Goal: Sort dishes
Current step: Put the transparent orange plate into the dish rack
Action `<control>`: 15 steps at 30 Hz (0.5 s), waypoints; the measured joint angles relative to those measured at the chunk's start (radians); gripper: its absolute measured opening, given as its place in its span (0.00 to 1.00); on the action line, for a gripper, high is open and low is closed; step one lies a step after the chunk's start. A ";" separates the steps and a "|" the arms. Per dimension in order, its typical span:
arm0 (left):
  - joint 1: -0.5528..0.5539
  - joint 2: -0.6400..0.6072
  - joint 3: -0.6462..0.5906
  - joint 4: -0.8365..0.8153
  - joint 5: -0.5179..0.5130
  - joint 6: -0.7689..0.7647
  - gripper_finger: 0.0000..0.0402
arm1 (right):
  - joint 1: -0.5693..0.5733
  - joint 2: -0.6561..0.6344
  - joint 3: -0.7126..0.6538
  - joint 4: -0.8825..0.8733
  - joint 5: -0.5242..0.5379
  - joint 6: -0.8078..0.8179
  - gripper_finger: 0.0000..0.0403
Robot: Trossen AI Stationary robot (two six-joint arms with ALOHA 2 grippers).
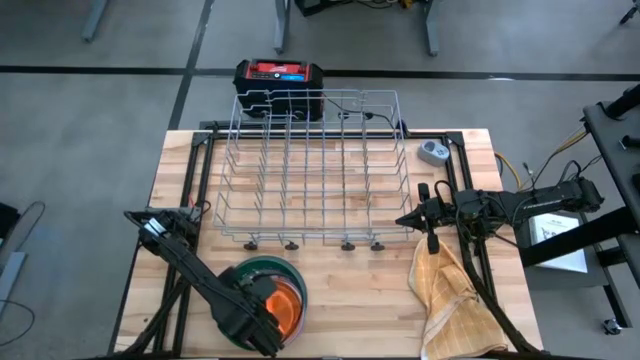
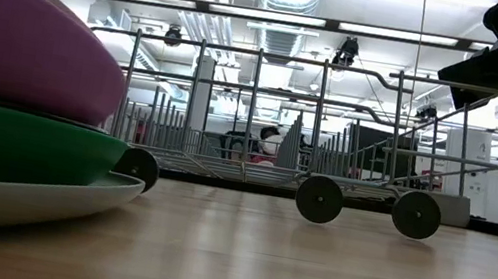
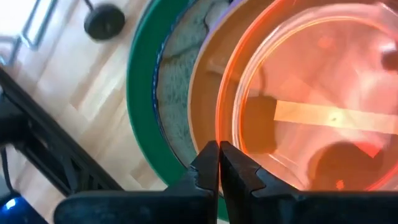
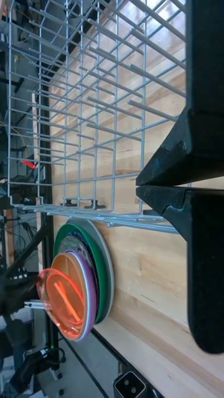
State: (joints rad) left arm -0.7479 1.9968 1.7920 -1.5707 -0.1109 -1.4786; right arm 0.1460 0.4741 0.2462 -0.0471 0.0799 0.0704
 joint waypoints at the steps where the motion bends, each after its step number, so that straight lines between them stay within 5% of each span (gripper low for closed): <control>1: -0.002 0.000 0.000 0.000 -0.006 0.016 0.00 | 0.000 0.000 0.000 0.000 0.000 0.000 0.01; 15: -0.009 -0.040 -0.034 0.000 0.024 0.003 0.00 | 0.000 0.000 0.000 0.000 0.000 0.000 0.01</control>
State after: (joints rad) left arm -0.7571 1.9568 1.7578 -1.5710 -0.0868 -1.4752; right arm 0.1463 0.4743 0.2462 -0.0471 0.0799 0.0708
